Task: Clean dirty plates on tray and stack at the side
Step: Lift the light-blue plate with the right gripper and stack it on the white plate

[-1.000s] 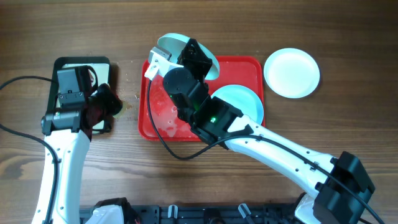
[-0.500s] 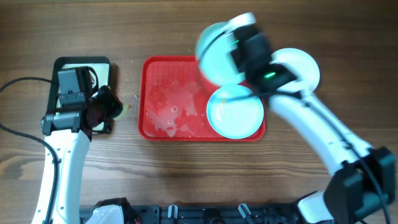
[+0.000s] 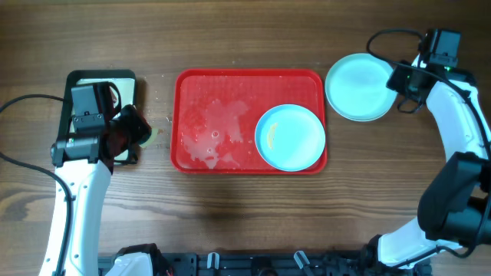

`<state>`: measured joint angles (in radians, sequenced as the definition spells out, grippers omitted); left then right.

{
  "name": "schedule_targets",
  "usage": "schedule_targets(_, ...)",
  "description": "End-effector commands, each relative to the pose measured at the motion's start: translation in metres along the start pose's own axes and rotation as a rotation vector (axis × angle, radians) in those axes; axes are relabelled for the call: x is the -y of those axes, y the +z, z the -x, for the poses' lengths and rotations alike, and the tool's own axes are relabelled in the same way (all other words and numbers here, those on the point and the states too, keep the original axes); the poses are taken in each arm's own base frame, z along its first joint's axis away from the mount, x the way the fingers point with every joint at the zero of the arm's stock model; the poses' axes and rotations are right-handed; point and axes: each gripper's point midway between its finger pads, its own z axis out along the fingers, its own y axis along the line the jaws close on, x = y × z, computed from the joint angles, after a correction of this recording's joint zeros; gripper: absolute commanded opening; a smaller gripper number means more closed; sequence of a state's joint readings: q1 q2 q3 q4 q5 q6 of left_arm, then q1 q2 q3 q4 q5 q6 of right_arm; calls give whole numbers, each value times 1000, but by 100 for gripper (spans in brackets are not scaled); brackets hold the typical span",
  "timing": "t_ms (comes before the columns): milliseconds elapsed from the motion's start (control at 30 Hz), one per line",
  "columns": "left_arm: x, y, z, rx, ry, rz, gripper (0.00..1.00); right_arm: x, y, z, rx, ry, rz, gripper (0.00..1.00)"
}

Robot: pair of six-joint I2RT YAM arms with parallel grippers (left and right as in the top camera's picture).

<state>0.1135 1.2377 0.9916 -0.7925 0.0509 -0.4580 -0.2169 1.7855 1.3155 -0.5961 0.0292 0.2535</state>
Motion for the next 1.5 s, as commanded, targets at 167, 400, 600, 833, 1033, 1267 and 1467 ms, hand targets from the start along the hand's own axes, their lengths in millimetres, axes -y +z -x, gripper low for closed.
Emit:
schedule_targets(167,-1,2,0,-3,9,-1,4,-125,-22,-53,-191,-161,544,47)
schedule_targets(400,-1,2,0,-3,9,-1,4,-151,-13,-133,-319,-523,325,41)
schedule_targets(600,-1,2,0,-3,9,-1,4,-140,26,-165,-415,-578,187,42)
schedule_targets(833,-1,2,0,-3,9,-1,4,-137,33,-168,-420,-601,167,45)
schedule_targets(1033,0,2,2,7,9,-7,4,-117,2,-217,-692,-536,174,45)
schedule_targets(1267,0,2,2,6,9,-7,4,-132,6,-212,-660,-467,221,21)
schedule_targets(1467,0,2,2,6,9,-7,4,-130,6,-217,-672,-469,217,19)
